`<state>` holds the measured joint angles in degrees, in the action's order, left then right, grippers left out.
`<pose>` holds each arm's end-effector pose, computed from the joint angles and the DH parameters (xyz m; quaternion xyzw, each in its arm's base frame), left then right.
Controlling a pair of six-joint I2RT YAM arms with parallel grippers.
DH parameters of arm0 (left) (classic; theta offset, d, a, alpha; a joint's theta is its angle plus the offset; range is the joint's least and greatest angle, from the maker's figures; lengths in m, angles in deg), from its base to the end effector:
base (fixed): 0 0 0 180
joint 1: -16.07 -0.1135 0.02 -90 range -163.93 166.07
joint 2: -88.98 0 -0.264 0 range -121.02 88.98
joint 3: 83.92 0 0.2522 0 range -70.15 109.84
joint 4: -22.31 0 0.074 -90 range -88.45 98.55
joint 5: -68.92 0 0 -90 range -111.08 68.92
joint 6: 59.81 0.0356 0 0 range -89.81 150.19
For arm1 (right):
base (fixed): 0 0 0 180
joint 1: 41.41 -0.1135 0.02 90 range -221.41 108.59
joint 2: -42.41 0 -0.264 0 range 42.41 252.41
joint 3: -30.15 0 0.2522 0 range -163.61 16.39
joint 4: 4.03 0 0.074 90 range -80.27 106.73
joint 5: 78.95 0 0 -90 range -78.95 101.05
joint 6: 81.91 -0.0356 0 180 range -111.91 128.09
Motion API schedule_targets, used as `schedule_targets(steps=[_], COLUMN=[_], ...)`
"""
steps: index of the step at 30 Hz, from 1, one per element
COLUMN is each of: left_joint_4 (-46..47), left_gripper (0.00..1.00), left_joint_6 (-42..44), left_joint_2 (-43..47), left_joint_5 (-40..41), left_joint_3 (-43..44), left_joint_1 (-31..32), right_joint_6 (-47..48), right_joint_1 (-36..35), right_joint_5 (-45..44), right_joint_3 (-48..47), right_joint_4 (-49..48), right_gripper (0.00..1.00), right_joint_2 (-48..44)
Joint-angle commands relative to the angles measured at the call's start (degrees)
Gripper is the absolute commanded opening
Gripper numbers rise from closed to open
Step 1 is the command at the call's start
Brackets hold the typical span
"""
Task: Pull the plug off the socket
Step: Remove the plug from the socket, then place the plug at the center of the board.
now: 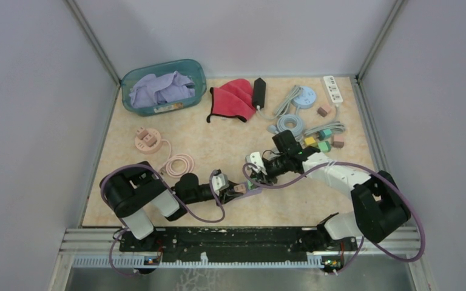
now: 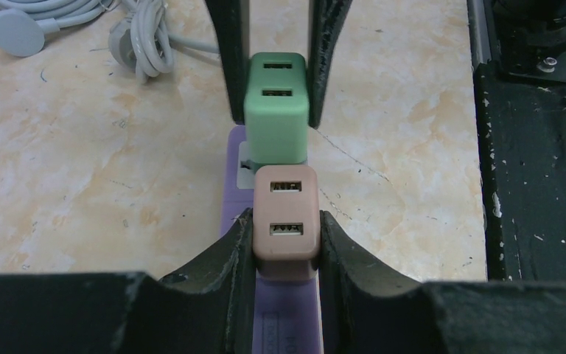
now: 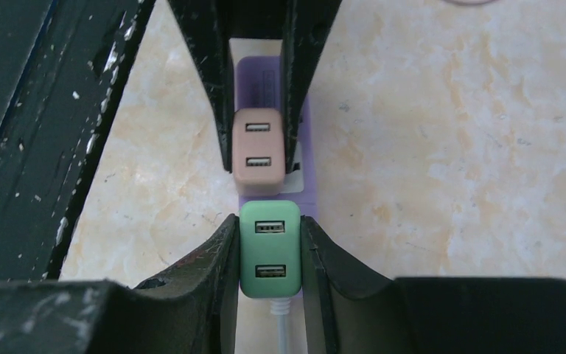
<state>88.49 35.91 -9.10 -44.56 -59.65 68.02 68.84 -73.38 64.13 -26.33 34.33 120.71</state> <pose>0.1325 -0.1923 0.1185 0.4727 0.5809 -0.3939 0.5328 0.1953 0.1555 0.1955 -0.7050 0.5134 0.3610 0.3303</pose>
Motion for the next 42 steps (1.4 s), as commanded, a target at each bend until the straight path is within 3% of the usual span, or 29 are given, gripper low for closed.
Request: schedule_targets(steps=[1,5,15,23,37,42], left_joint_4=[-8.1,-8.0,-8.6,-10.2,-14.8,-15.9], left_gripper=[0.0,0.0,0.0,0.0,0.0,0.0], left_joint_6=[-1.1,-1.1,-1.1,-1.8,-3.0,-3.6], left_joint_2=[-2.3,-2.5,-1.2,0.1,4.5,6.2], left_joint_5=[0.1,-0.1,0.4,1.2,3.7,4.7], left_joint_3=[-1.0,-1.1,-1.4,-0.8,0.0,0.0], left_joint_1=[-0.4,-0.4,-0.4,-0.4,-0.4,-0.4], right_joint_6=[-12.4,-13.9,-6.4,-6.6,-23.3,-32.1], right_joint_1=[-0.4,0.3,5.1,8.8,18.6,20.3], right_joint_5=[2.0,-1.4,0.7,3.6,7.9,3.4], right_joint_3=[0.1,-0.2,-2.3,-4.1,-2.4,-0.7], right_joint_4=[-12.7,-13.9,-5.4,-2.9,-15.5,-23.2], right_gripper=[0.0,0.0,0.0,0.0,0.0,0.0], right_joint_2=[-3.2,-3.1,-5.5,-6.6,-8.6,-9.6])
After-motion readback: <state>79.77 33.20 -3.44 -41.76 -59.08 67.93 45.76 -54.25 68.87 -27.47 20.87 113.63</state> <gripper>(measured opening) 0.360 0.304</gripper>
